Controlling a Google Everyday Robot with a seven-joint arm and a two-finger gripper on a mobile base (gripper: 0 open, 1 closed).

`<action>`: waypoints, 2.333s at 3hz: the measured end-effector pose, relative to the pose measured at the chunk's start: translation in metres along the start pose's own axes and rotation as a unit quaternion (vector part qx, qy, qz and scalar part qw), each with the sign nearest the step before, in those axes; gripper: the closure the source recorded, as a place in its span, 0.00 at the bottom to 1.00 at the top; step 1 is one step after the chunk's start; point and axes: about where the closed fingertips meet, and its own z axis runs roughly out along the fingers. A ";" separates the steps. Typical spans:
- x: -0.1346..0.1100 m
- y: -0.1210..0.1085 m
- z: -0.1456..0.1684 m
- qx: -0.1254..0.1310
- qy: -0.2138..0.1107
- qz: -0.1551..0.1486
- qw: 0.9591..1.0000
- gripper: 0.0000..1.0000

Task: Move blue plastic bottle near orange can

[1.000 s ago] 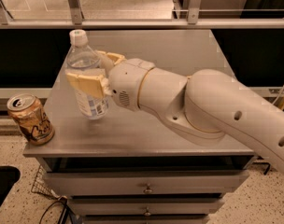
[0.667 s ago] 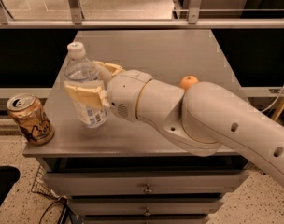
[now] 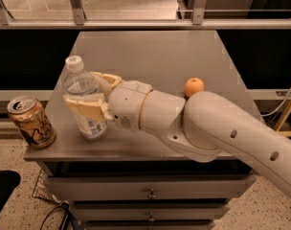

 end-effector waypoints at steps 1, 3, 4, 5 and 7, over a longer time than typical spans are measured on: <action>-0.001 0.001 0.001 -0.001 0.000 0.000 1.000 0.82; -0.002 0.005 0.003 -0.004 0.000 -0.002 1.000 0.36; -0.003 0.006 0.004 -0.006 0.000 -0.003 1.000 0.12; -0.003 0.008 0.005 -0.007 0.001 -0.004 1.000 0.00; -0.016 -0.014 -0.016 0.015 0.016 -0.021 1.000 0.00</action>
Offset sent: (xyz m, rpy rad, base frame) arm -0.0007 0.0013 0.0005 -0.0005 -0.0006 0.0019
